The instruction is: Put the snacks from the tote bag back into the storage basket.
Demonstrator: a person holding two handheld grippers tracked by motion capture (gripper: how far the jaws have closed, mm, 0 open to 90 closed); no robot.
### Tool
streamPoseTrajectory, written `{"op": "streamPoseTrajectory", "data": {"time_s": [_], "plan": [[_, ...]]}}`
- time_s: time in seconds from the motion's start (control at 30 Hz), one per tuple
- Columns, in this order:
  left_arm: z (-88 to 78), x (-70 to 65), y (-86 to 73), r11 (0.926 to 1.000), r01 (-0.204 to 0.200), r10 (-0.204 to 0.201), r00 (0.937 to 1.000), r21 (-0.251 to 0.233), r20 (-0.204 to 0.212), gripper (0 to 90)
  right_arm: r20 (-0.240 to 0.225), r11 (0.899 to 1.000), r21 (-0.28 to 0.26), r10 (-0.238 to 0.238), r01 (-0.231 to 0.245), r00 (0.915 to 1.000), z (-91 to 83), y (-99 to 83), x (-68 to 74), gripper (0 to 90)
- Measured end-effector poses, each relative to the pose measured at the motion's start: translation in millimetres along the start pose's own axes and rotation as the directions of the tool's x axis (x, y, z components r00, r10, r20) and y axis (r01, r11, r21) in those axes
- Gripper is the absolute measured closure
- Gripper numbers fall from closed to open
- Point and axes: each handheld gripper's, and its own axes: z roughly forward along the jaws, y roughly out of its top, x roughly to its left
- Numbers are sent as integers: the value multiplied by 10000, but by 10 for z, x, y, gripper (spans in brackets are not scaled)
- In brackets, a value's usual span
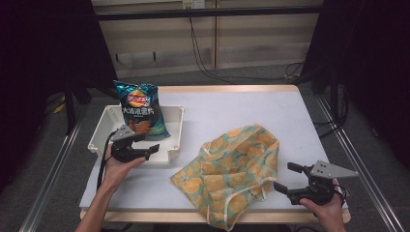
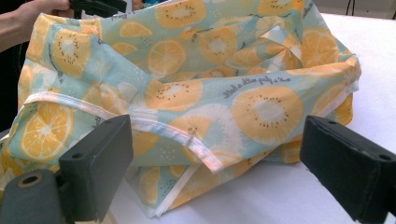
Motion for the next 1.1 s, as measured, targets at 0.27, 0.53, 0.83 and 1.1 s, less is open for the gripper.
{"op": "streamPoseTrajectory", "data": {"time_s": [0.27,0.53,0.83,1.1], "plan": [[-133,-187,-93,9989,-33,28,10000,-477,-96,138,7,10000,-6,-5,5,10000,-1,-3,-4,95],[-274,-388,-191,9966,118,-140,9996,-817,-263,117,85,10000,-24,52,-51,10000,-8,-6,-12,98],[-467,-609,-312,9887,412,-460,9985,-1442,-301,120,101,10000,-14,40,-40,9999,-6,-12,-8,98],[-490,-713,-413,9881,247,-316,9986,-1515,-430,146,204,10000,52,30,-31,9998,0,-38,-42,103]]}}
